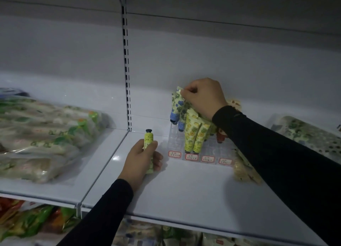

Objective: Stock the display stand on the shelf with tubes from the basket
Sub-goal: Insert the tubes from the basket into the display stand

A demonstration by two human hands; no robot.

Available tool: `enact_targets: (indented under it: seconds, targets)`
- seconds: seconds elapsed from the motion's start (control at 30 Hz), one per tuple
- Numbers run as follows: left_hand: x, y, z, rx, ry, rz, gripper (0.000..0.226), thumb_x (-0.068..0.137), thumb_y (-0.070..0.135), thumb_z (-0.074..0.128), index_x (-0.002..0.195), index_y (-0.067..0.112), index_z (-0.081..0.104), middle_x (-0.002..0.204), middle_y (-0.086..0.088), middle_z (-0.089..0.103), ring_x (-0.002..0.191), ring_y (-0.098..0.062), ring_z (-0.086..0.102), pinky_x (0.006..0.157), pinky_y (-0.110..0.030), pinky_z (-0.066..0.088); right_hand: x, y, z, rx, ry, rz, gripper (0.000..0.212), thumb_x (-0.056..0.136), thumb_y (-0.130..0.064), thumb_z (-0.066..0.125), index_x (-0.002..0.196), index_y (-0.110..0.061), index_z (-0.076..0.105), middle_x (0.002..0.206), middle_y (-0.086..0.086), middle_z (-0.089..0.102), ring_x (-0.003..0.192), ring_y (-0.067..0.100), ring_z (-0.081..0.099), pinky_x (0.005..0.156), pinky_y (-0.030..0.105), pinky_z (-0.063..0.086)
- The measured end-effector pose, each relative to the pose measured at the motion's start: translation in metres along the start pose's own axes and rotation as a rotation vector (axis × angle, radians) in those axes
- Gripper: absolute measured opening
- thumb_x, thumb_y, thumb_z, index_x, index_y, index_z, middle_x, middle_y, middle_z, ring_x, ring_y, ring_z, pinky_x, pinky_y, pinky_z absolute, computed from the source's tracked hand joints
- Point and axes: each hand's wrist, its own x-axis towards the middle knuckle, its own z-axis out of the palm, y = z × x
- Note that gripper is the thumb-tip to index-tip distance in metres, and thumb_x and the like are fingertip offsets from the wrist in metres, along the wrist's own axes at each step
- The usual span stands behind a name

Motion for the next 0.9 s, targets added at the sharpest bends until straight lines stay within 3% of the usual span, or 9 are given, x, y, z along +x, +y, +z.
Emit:
enact_targets:
  seconds: [0.13, 0.23, 0.43, 0.9]
  targets:
    - [-0.001, 0.0, 0.001, -0.018, -0.009, -0.002, 0.013, 0.099, 0.017, 0.055, 0.094, 0.005, 0.055, 0.07, -0.02, 0.06, 0.048, -0.024, 0.051, 0.043, -0.027, 0.045, 0.003, 0.006, 0.011, -0.048, -0.009, -0.012, 0.026, 0.091, -0.028, 0.06, 0.079, -0.009, 0.073, 0.075, -0.003, 0.069, 0.068, 0.012, 0.061, 0.068, 0.023, 0.045]
    - [0.0, 0.0, 0.001, -0.029, -0.011, -0.006, 0.013, 0.098, 0.017, 0.056, 0.095, 0.004, 0.055, 0.069, -0.02, 0.06, 0.049, -0.024, 0.05, 0.043, -0.028, 0.045, 0.005, 0.009, 0.017, -0.111, -0.027, -0.023, 0.033, 0.092, -0.028, 0.059, 0.066, -0.008, 0.066, 0.058, -0.003, 0.058, 0.053, 0.009, 0.051, 0.056, 0.025, 0.039]
    - [0.002, -0.002, 0.0, -0.022, -0.005, -0.009, 0.014, 0.098, 0.018, 0.056, 0.096, 0.004, 0.056, 0.07, -0.02, 0.06, 0.05, -0.025, 0.051, 0.044, -0.028, 0.046, 0.007, 0.011, 0.028, -0.178, -0.065, -0.05, 0.032, 0.09, -0.027, 0.058, 0.069, -0.005, 0.069, 0.065, 0.01, 0.066, 0.062, 0.023, 0.061, 0.062, 0.035, 0.052]
    - [0.0, 0.0, 0.0, -0.022, -0.012, -0.011, 0.014, 0.099, 0.017, 0.055, 0.096, 0.003, 0.056, 0.071, -0.021, 0.059, 0.052, -0.025, 0.051, 0.044, -0.028, 0.046, 0.017, 0.014, 0.031, -0.169, -0.127, 0.044, 0.024, 0.083, -0.025, 0.068, 0.07, -0.006, 0.071, 0.074, 0.007, 0.069, 0.07, 0.021, 0.063, 0.065, 0.028, 0.051]
